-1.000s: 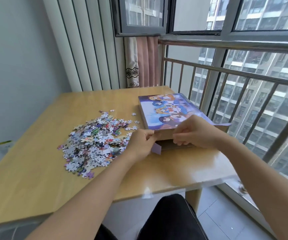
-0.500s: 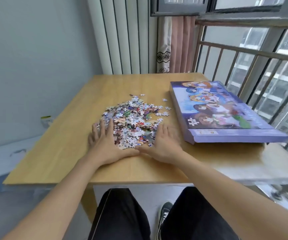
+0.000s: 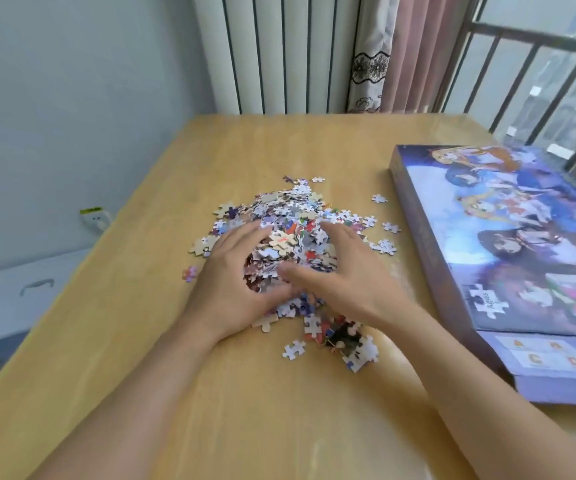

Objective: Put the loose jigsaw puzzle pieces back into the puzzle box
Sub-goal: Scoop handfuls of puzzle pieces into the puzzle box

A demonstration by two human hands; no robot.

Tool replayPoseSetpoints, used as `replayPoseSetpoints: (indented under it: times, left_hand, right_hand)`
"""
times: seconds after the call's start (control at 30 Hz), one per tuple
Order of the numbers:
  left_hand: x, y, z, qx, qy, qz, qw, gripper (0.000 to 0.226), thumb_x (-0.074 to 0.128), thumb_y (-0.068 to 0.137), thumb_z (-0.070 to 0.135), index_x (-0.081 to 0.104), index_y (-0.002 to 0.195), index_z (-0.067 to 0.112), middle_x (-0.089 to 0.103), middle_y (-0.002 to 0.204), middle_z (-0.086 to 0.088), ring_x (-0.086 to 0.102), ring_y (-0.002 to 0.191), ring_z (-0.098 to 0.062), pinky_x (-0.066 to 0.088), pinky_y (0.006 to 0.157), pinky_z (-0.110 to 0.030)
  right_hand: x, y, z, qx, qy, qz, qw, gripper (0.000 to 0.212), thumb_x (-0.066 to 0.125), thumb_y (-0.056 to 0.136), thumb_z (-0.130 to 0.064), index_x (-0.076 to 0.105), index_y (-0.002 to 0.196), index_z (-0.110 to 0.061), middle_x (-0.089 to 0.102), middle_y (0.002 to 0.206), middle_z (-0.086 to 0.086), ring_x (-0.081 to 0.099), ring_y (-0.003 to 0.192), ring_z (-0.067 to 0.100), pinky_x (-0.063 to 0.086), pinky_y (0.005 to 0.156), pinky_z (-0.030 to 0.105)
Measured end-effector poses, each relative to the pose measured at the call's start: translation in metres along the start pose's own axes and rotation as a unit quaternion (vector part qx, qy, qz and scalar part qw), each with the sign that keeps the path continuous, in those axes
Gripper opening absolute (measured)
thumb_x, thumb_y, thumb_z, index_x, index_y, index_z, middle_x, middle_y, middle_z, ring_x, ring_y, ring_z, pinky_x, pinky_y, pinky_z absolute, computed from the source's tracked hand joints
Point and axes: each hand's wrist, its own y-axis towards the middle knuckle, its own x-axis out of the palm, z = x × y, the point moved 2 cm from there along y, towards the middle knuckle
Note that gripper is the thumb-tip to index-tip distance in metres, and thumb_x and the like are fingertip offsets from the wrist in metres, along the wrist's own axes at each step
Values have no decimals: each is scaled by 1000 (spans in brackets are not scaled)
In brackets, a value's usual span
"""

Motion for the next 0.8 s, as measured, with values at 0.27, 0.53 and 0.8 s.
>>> replayPoseSetpoints:
  times: [0.27, 0.53, 0.8]
  left_hand:
    - [-4, -1, -2, 23, -38, -21, 999, 100, 89, 59, 30, 44, 149, 26, 33, 153, 14, 26, 144, -1, 22, 113, -16]
    - [-9, -6, -5, 8, -138, 25, 990, 88, 83, 57, 64, 58, 134, 28, 53, 137, 19, 46, 126, 9, 33, 100, -3]
    - [-9, -6, 2, 23, -184, 33, 982, 73, 81, 61, 64, 65, 122, 28, 61, 124, 18, 56, 120, 1, 44, 99, -15]
  right_hand:
    - [3, 10, -23, 9, -138, -65, 988, 124, 74, 50, -85, 30, 152, -31, 43, 147, -1, 32, 139, 26, 40, 101, 42]
    - [7, 12, -17, -116, -149, -71, 979, 126, 90, 54, -58, 16, 156, -47, 13, 165, -10, 13, 149, 15, 28, 114, 42]
    - [18, 9, -22, -160, -136, 24, 977, 77, 78, 77, -35, 47, 148, -27, 56, 142, -4, 51, 128, 21, 45, 103, 42]
